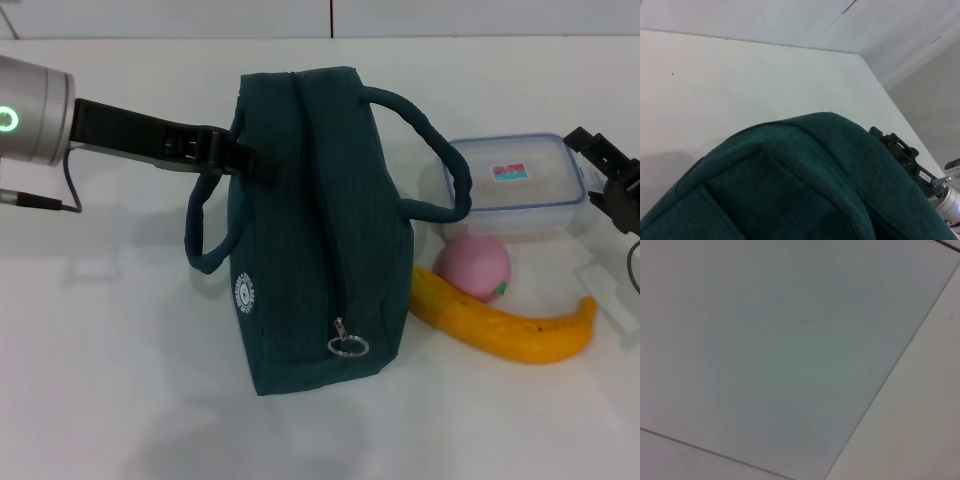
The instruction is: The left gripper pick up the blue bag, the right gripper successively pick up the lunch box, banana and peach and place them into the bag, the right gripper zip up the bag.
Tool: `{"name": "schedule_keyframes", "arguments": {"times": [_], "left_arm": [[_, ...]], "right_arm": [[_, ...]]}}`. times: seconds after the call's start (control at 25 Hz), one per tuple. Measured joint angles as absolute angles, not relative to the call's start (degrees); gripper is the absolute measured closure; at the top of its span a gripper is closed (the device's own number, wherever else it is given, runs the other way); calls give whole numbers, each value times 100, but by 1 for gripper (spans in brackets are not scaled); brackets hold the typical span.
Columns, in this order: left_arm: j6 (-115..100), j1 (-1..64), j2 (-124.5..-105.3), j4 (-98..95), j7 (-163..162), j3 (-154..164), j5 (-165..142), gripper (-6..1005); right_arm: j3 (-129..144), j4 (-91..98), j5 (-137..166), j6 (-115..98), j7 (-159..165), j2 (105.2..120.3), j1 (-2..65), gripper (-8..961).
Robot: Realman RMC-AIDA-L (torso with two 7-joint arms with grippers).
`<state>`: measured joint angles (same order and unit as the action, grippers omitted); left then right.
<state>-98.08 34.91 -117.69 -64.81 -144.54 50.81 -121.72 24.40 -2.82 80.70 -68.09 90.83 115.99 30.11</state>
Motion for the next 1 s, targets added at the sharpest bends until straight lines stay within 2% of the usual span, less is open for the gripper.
{"name": "schedule_keyframes", "arguments": {"times": [0.64,0.84,1.0], "left_arm": [[-9791,3500,-11759,-6433,-14379,5054,-12172,942],[-9791,3496,-11759,-6433,-14379,5054,-12173,942],[-9791,3497,-11759,-6433,-14369,5056,-12173,942]], "right_arm": [[2587,-220,8164,-6754,9234,11560,3002,266],[2601,-131,8175,-6820,9239,11560,2958,533],[2610,-93,8204,-6896,9238,11579,2930,699]]}}
